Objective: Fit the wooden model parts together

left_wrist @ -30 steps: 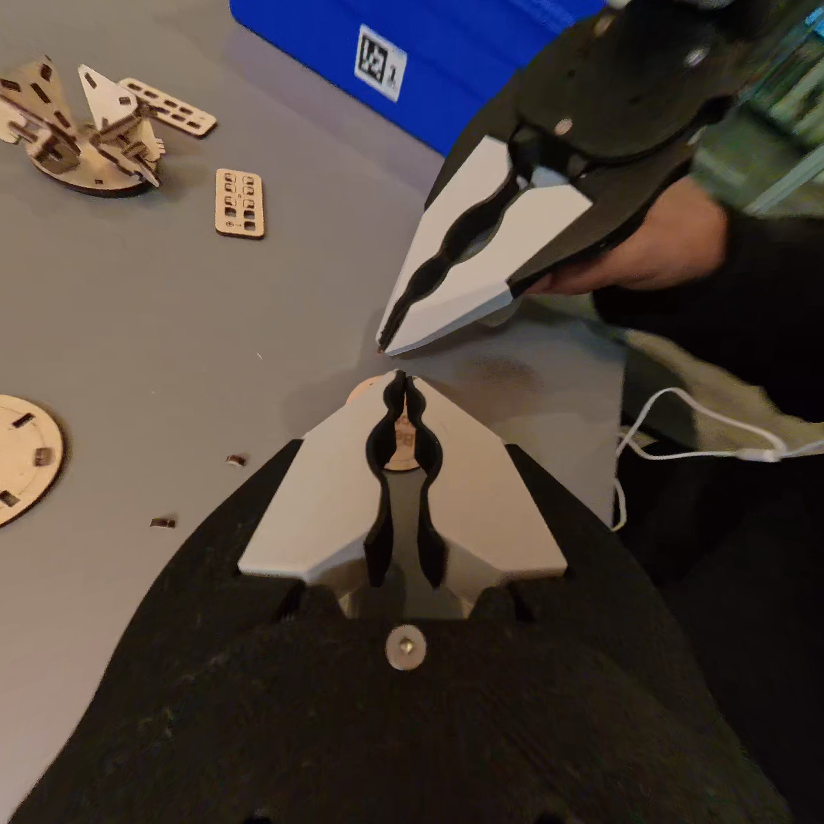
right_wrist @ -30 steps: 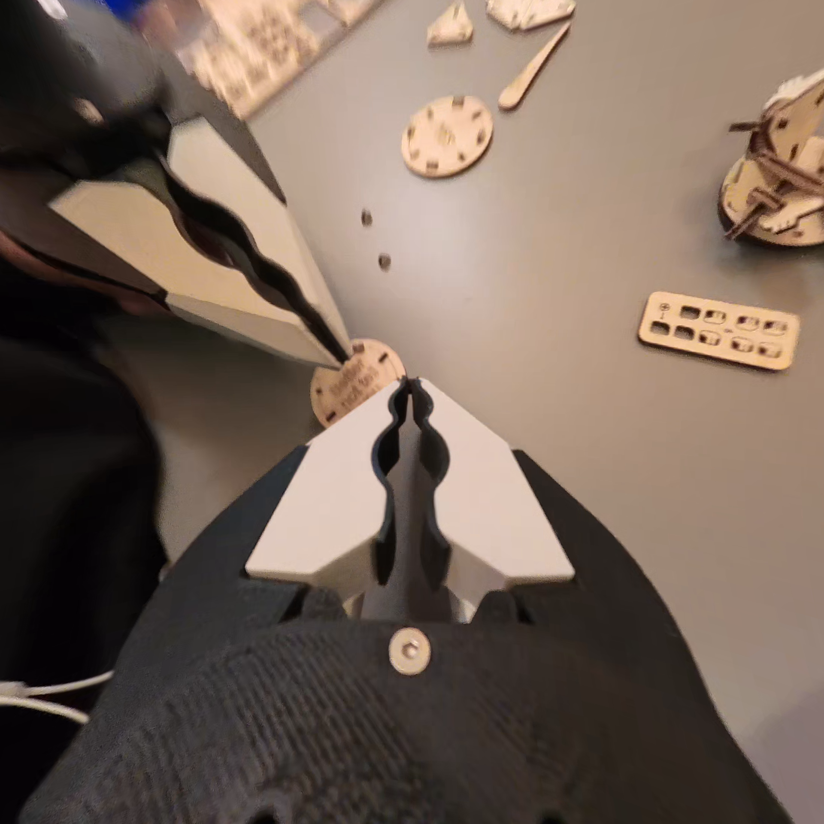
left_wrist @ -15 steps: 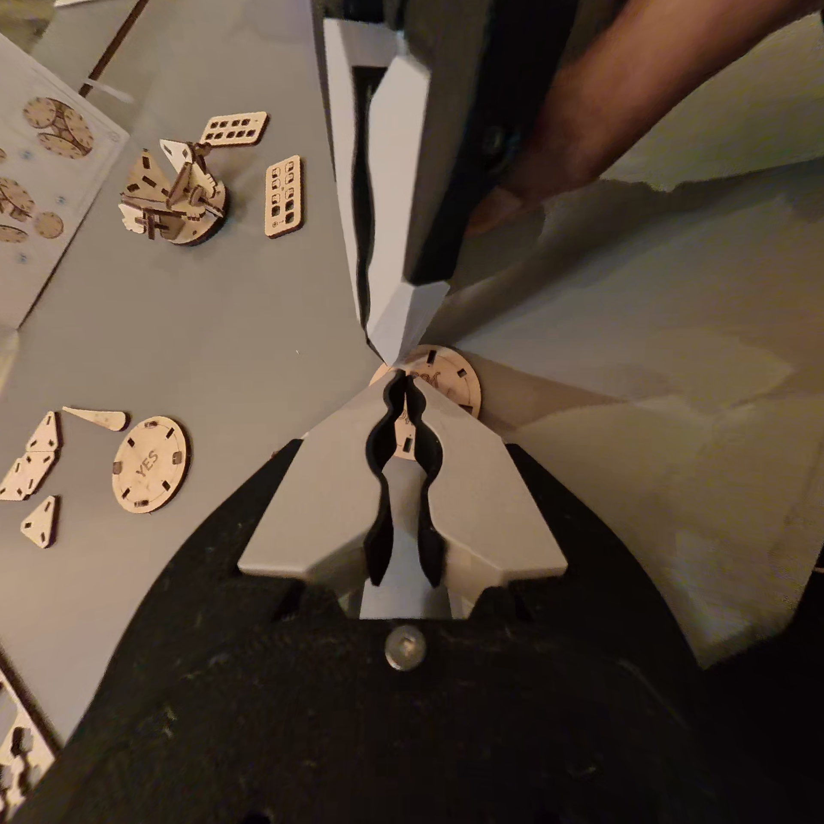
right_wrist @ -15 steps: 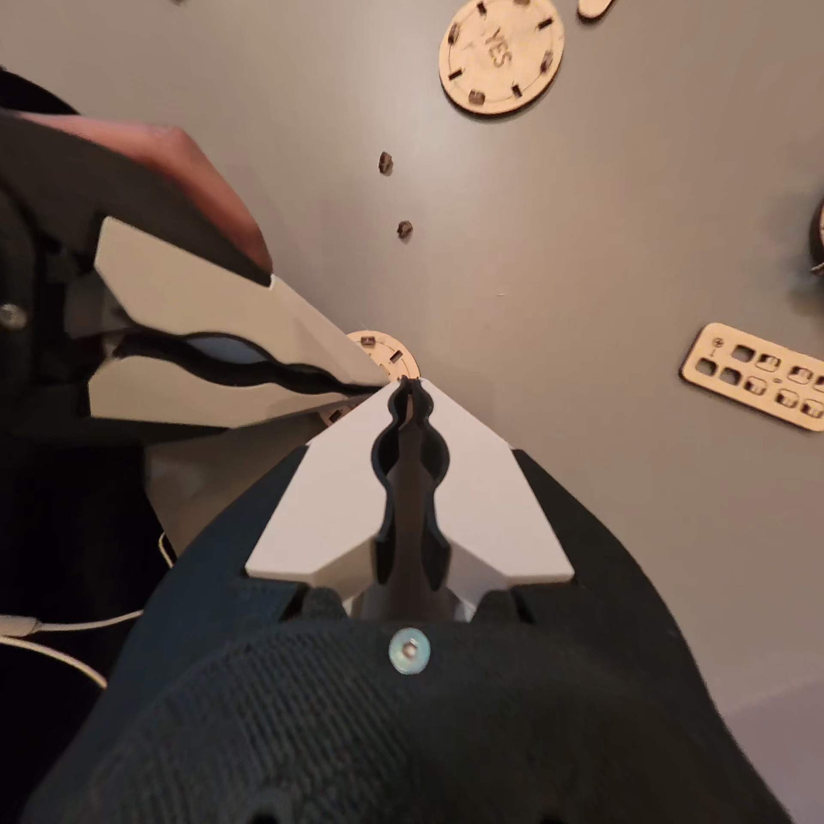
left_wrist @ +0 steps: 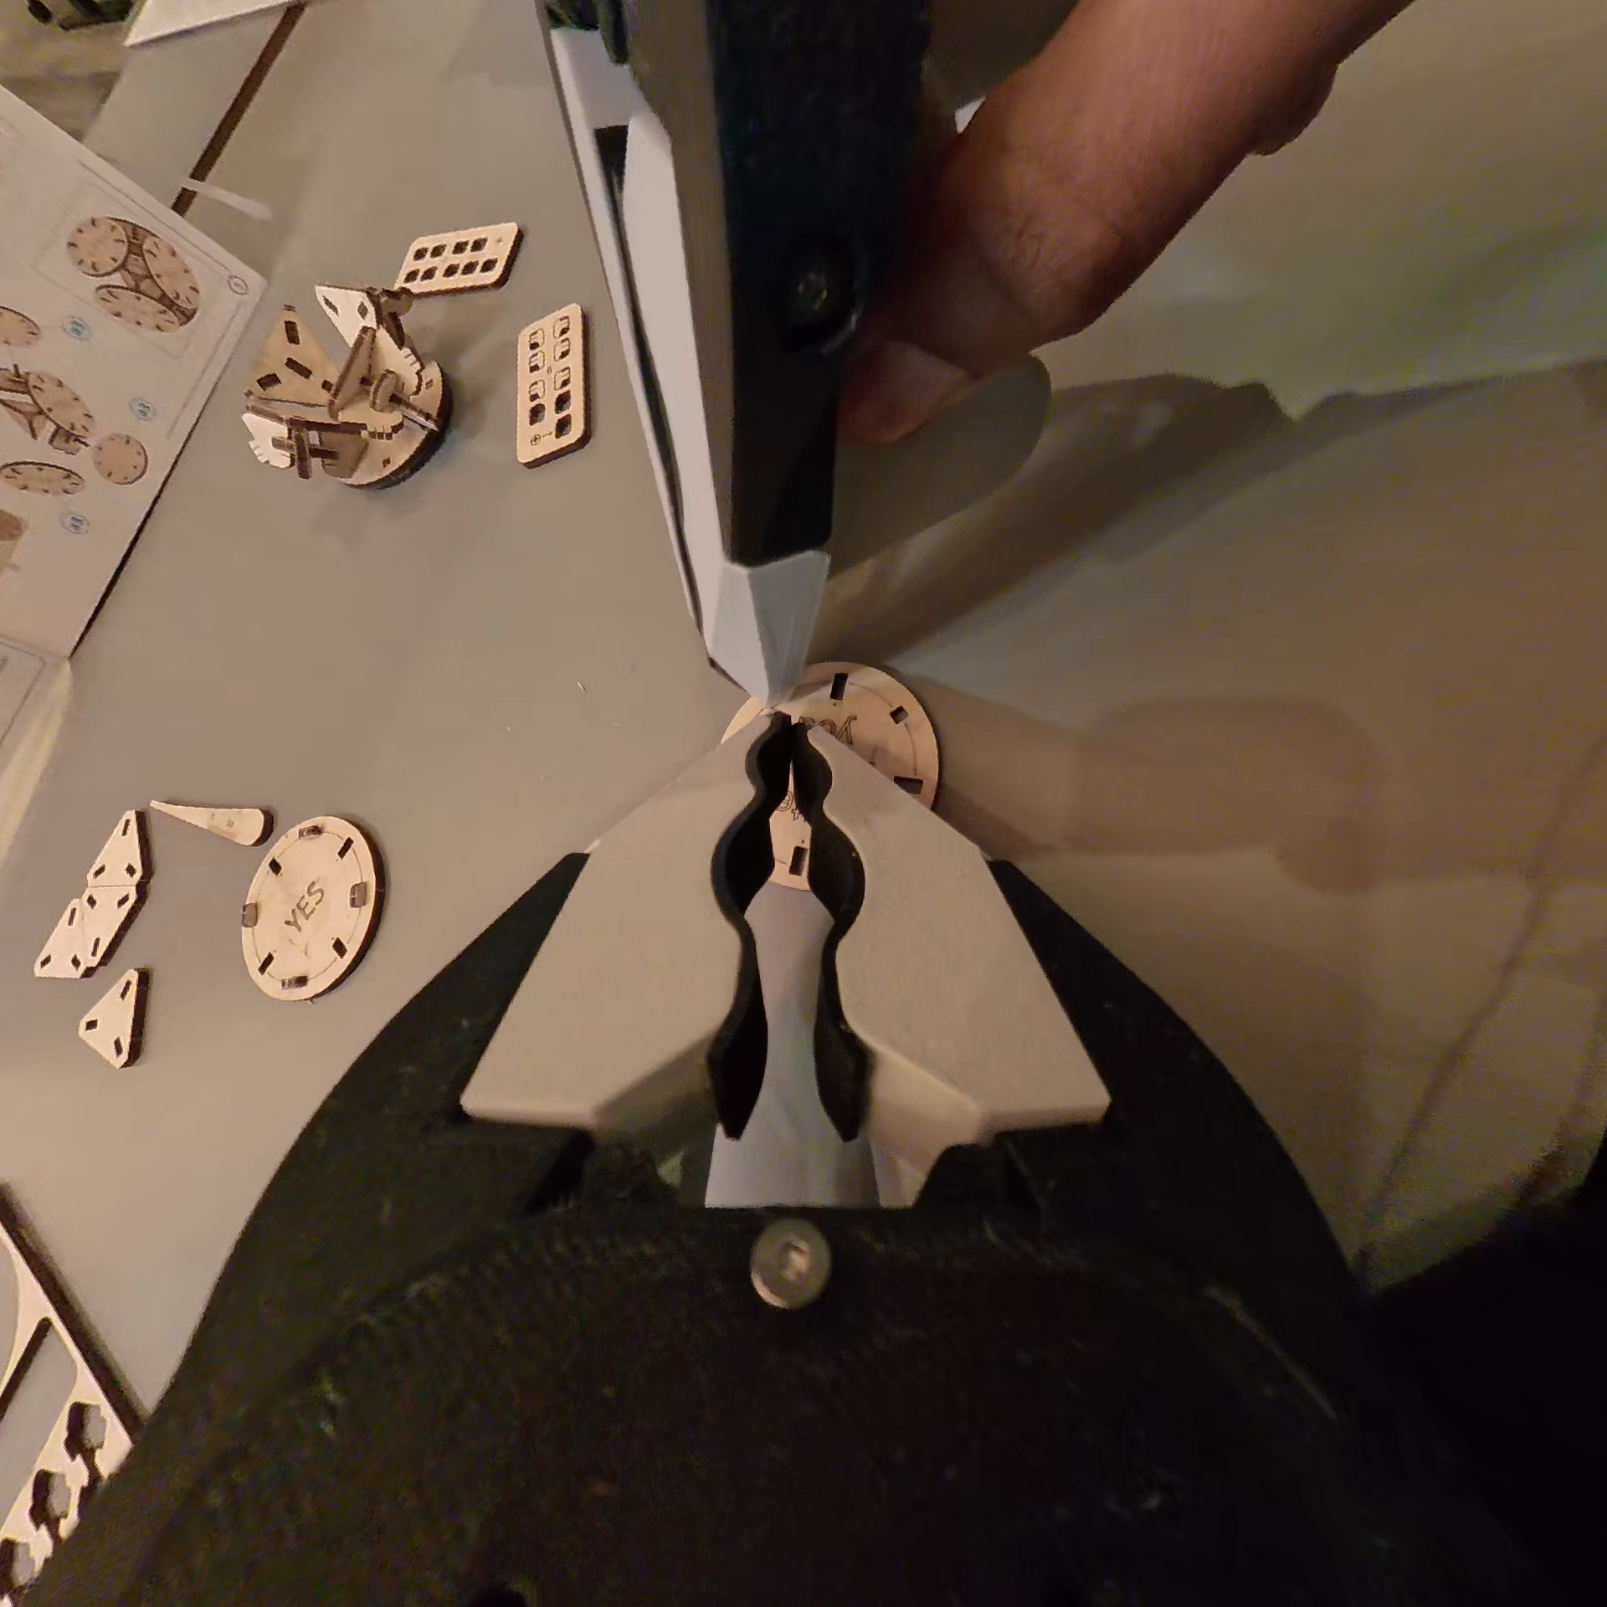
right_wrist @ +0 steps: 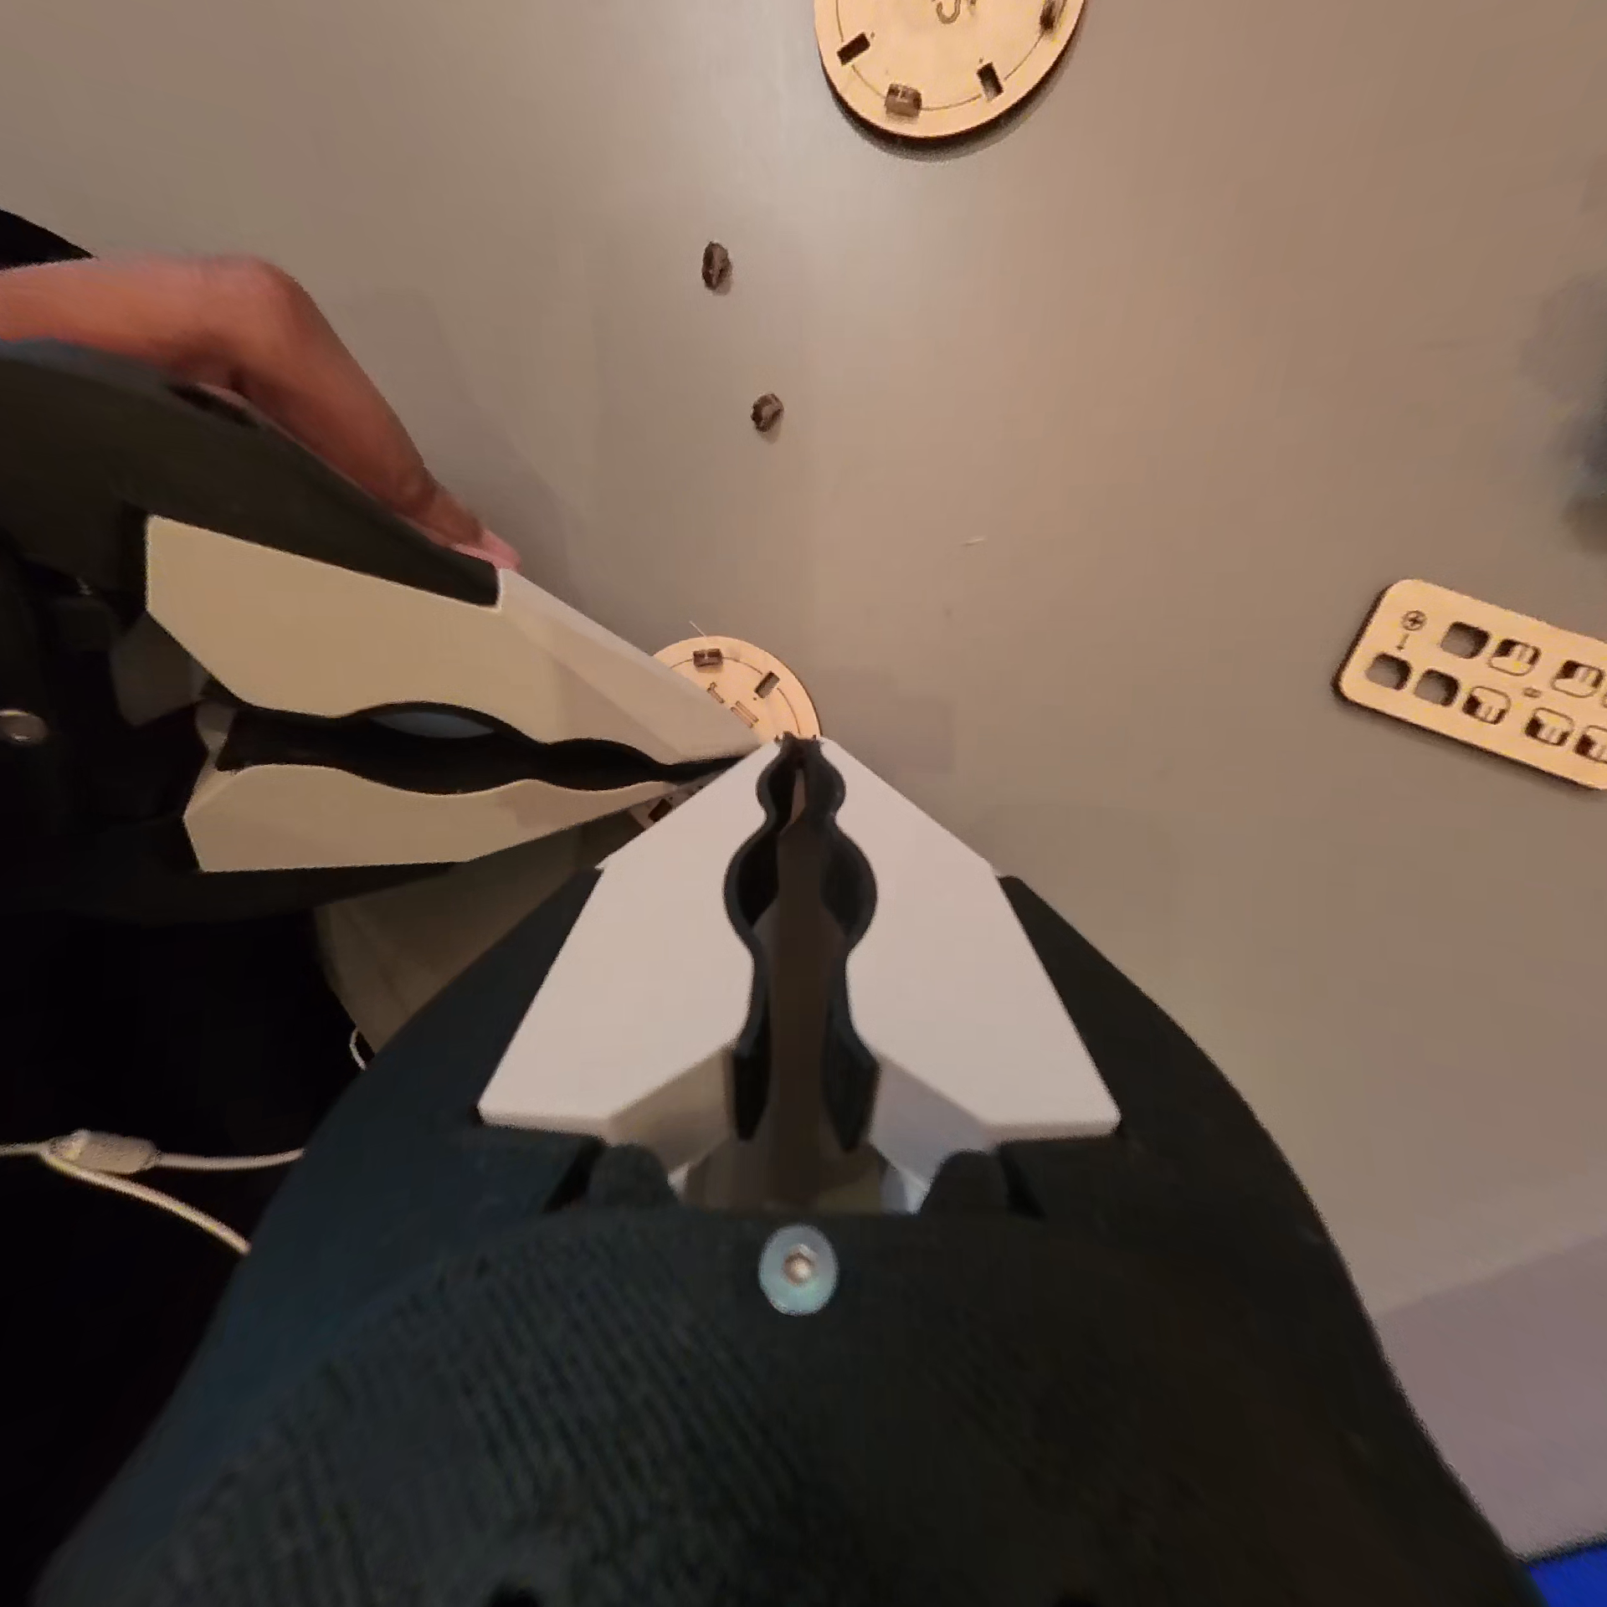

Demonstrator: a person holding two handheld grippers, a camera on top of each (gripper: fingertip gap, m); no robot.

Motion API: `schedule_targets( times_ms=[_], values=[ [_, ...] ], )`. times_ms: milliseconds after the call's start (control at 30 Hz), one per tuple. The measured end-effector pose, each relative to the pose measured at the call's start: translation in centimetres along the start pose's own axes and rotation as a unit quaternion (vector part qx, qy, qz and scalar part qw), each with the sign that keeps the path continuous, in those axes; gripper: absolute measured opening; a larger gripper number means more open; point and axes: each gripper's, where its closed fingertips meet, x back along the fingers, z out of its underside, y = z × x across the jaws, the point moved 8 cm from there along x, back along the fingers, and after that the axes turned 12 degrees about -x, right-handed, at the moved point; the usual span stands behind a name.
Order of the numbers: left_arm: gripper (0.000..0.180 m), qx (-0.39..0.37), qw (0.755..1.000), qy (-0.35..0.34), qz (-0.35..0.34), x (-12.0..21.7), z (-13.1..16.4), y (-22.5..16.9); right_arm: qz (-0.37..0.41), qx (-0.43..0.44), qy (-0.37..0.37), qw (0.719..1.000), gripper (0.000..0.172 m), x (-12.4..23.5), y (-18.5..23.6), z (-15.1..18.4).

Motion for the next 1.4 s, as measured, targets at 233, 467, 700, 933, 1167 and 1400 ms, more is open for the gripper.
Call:
schedule_targets(
  times_ms=[233,467,700,933,1167,1400],
  values=[
    [0.000,-0.003,1.000,0.001,-0.003,0.0,0.0,0.0,0.005,-0.006,0.018,1.000,0.000,-0.1,0.1,-0.3],
    [0.000,-0.006,1.000,0.001,-0.006,0.0,0.0,-0.1,0.042,-0.034,0.040,0.998,0.000,-0.2,0.6,-0.6],
    [0.000,-0.012,1.000,0.000,-0.007,0.1,0.0,-0.2,0.084,0.013,0.056,0.995,0.000,-0.4,1.3,-0.8],
    [0.000,-0.023,1.000,0.001,-0.015,0.1,0.0,-0.3,0.047,0.017,-0.049,0.998,0.019,0.6,0.8,-0.4],
    [0.000,-0.024,1.000,0.000,-0.016,0.1,0.0,-0.3,0.017,-0.015,-0.079,0.997,0.000,1.3,0.1,-0.2],
    [0.000,-0.021,1.000,0.000,-0.013,0.1,0.0,-0.3,0.041,0.033,-0.086,0.995,0.000,0.8,0.8,-0.2]
  ],
)
